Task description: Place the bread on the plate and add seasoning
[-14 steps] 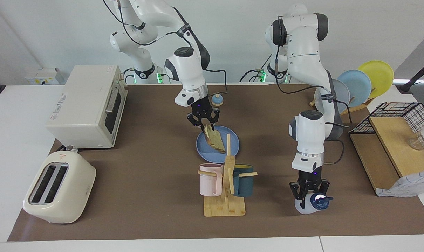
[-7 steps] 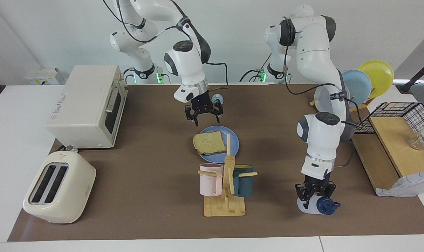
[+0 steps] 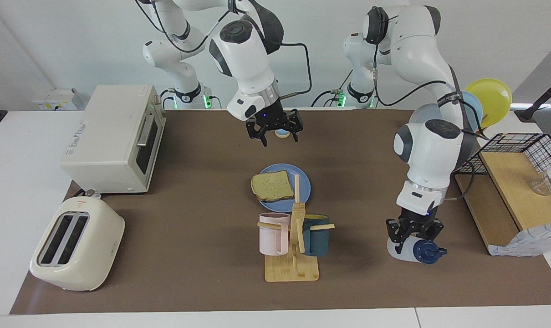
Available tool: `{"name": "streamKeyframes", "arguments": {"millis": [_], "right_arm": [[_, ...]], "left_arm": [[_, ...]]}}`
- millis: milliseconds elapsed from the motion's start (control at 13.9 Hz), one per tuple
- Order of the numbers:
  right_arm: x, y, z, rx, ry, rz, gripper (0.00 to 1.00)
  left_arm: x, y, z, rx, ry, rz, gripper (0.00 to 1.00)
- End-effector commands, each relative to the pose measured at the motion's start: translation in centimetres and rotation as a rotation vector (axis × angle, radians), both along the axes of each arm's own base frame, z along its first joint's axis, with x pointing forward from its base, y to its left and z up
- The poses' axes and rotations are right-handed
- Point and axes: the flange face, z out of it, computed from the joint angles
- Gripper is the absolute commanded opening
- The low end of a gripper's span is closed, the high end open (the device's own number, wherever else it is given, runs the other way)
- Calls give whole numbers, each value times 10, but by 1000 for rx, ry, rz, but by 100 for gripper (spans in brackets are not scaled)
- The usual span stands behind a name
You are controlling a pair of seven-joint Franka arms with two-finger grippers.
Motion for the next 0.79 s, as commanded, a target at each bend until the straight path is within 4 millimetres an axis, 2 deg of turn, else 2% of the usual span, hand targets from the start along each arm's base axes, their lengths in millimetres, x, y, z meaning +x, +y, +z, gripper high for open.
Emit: {"name": "streamKeyframes", "arguments": {"millis": [0,144,288,360,649,721], "right_arm": [[9,-9,17,91,80,-25,100],[2,-13,39,117,127,-43,100],[3,-28,53,178,182,-111,100],[1,-28,56,205,196,-117,100],[-6,-16,61,228,232,-176,100],[-6,-15,62,250,243,-180,100]], "left_arm": [[-38,0,28,34,84,-137,0],[-67,-4,39,70,126,-271,0],[-106,-19,43,112,158,-453,0],[-126,-20,43,124,169,-515,0],[-209,-54,59,135,172,-714,0],[-224,-58,62,134,176,-742,0]]}}
